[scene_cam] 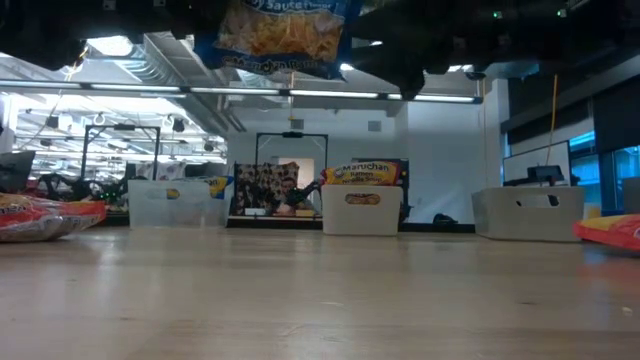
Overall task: Sort Maruchan noodles
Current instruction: Put the blue noodle pack into the transparent bin
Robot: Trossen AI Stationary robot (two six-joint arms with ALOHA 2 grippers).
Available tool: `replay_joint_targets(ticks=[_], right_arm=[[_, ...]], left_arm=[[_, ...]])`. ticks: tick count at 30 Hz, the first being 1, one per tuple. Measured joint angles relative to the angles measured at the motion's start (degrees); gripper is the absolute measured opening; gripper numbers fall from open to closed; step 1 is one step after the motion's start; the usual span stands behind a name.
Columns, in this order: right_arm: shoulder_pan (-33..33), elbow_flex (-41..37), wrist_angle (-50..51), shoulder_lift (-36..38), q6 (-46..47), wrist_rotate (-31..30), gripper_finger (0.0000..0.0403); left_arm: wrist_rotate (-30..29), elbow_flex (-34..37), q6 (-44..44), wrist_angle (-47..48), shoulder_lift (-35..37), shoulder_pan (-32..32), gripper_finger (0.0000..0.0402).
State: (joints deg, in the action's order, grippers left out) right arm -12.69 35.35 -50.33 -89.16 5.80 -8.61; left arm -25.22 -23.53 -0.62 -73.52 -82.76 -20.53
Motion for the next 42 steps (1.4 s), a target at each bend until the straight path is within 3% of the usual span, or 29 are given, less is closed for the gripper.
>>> replay_joint_targets(ticks=[12, 20, 28, 33, 38, 42], right_arm=[[0.4, 7.8, -0.1, -7.0, -3.3, 0.5, 0.0208], [0.4, 7.9, 0.1, -7.0, -3.8, 0.3, 0.0095], [0.4, 8.0, 1.6, -7.0, -4.8, 1.7, 0.0091], [0.4, 8.0, 6.0, -7.0, -4.1, 0.2, 0.0094], [0.7, 8.0, 13.6, -7.0, -3.2, -1.4, 0.0093], [0.8, 8.0, 15.4, -7.1, -3.1, -2.9, 0.0093]], left_arm=[[-0.6, 0.0, -0.8, 0.1, 0.0, 0.9, 0.0123], [0.9, 0.0, -1.2, 0.3, 0.0, 0.9, 0.0123], [1.8, 0.0, -1.6, 4.0, 1.8, 0.9, 0.0145], [-0.6, -0.1, -1.9, 21.2, 11.4, 0.9, 0.0183], [0.1, -6.9, 7.2, 57.4, 23.4, 1.5, 0.0199], [4.4, -16.7, 12.2, 79.3, 23.8, 2.7, 0.02]])
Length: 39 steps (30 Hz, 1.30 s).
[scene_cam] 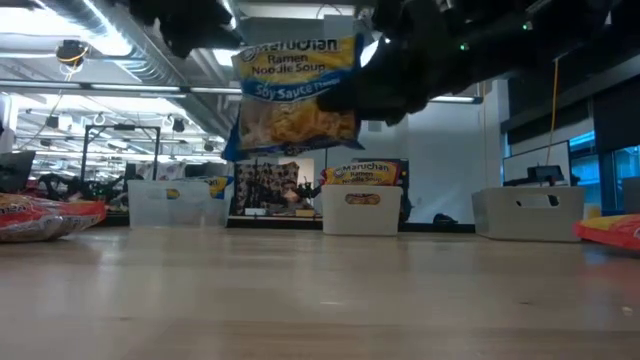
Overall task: Sort Maruchan noodles
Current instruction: Put the blue noodle pack into the transparent bin
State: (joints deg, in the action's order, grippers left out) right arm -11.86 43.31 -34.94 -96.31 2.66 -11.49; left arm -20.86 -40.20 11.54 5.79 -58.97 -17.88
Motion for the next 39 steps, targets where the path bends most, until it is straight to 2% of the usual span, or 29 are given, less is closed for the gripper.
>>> replay_joint_targets(ticks=[3, 6, 9, 15, 21, 25, 30, 34, 39], right_arm=[[0.1, 1.4, 0.0, -1.5, -0.1, -0.5, 0.0093], [0.3, 4.4, 1.3, -4.0, -0.4, 1.1, 0.0093], [0.3, 7.3, 4.2, -5.9, -1.6, 0.2, 0.0093], [0.3, 9.8, 4.9, -5.9, -3.1, 0.5, 0.0093], [0.3, 10.2, 5.4, -5.9, -3.1, 1.6, 0.0094], [0.3, 10.2, 5.9, -5.9, -2.7, 2.1, 0.0094], [0.3, 10.2, 6.0, -5.9, -1.3, 2.1, 0.0108], [0.3, 10.2, 5.1, -6.0, -1.3, 2.0, 0.0143], [0.2, 10.5, 9.1, -4.1, -1.4, 2.1, 0.0196]], left_arm=[[2.4, -5.6, -0.3, 7.1, -3.3, 1.2, 0.0202], [5.0, -9.6, -2.0, 9.8, -7.6, 3.0, 0.0207], [9.3, -13.6, -2.6, 12.3, -11.8, 5.2, 0.0217], [15.8, -20.1, -1.5, 20.5, -18.9, 7.4, 0.023], [16.7, -23.3, -1.5, 24.8, -22.5, 7.5, 0.0229], [16.3, -23.8, -2.1, 24.3, -22.8, 7.5, 0.0207], [16.8, -23.8, -2.7, 24.7, -22.8, 7.8, 0.0149], [17.0, -23.8, -3.2, 24.6, -22.8, 7.7, 0.0104], [17.1, -23.8, -4.3, 27.0, -21.5, 7.7, 0.0103]])
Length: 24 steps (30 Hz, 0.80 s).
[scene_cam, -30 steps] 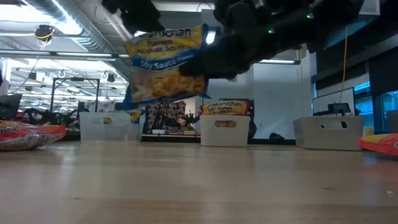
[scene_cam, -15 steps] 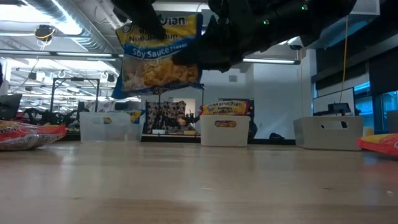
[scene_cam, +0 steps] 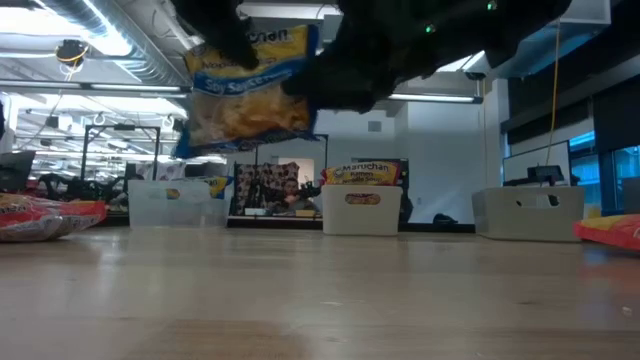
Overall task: Sort Maruchan noodles
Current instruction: Put the blue noodle pack into the transparent bin
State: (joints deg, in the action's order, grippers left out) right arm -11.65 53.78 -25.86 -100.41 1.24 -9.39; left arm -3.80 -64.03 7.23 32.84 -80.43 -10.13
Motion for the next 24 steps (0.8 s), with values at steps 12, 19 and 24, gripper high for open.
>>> replay_joint_targets(ticks=[12, 19, 24], right_arm=[[-6.0, -6.7, 3.7, 4.5, 4.7, -4.8, 0.0232], [-8.0, -11.4, -6.7, 4.5, 6.3, -8.6, 0.0232], [-7.9, -11.3, -7.0, 4.5, 7.3, -8.6, 0.0232]], left_arm=[[-17.0, 0.0, -8.6, 20.5, 13.9, 6.5, 0.0106], [-25.4, 0.0, -24.6, 26.8, 16.2, 20.7, 0.0108], [-20.6, 0.1, -33.8, 24.6, 14.3, 33.2, 0.0108]])
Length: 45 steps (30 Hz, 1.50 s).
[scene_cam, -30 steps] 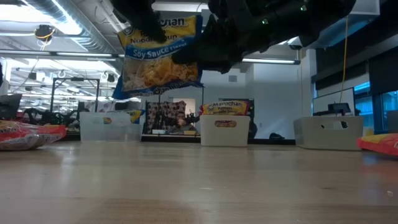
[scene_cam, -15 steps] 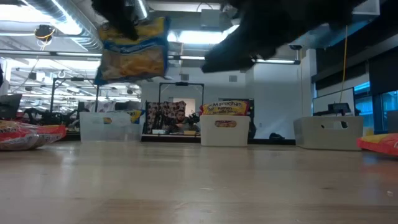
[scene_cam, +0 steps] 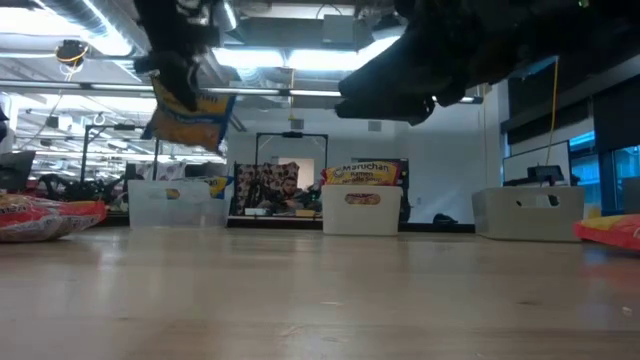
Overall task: Sort Maruchan noodles
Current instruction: Put the blue noodle pack into the transparent bin
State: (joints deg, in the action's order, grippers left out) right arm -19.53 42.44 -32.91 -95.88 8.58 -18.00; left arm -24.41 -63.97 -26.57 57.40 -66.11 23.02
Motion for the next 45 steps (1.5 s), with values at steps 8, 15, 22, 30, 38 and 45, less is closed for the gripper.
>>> replay_joint_targets(ticks=[8, 15, 22, 30, 38, 45], right_arm=[[0.0, 0.0, 0.1, 0.0, 0.0, 0.0, 0.0232], [0.0, 0.0, 1.0, 0.0, 0.0, 0.0, 0.0232], [0.0, 0.0, 1.5, 0.0, 0.0, 0.0, 0.0232], [0.0, 0.0, 1.5, 0.0, 0.3, 0.0, 0.0232], [0.0, 0.0, 1.5, 0.0, 0.5, 0.8, 0.0232], [0.0, 0.0, 1.7, 0.0, 1.3, 1.1, 0.0232]], left_arm=[[13.0, 0.0, -10.8, -5.2, -5.1, 13.5, 0.0109], [15.0, 0.0, -11.7, -5.7, -12.4, 20.6, 0.0109], [21.1, 0.0, -13.3, -10.1, -15.9, 25.0, 0.011], [21.3, 0.0, -14.9, -10.2, -19.6, 28.0, 0.011], [29.1, 0.0, -16.1, -14.4, -21.5, 31.6, 0.011], [32.9, 0.0, -16.0, -15.5, -24.6, 35.3, 0.011]])
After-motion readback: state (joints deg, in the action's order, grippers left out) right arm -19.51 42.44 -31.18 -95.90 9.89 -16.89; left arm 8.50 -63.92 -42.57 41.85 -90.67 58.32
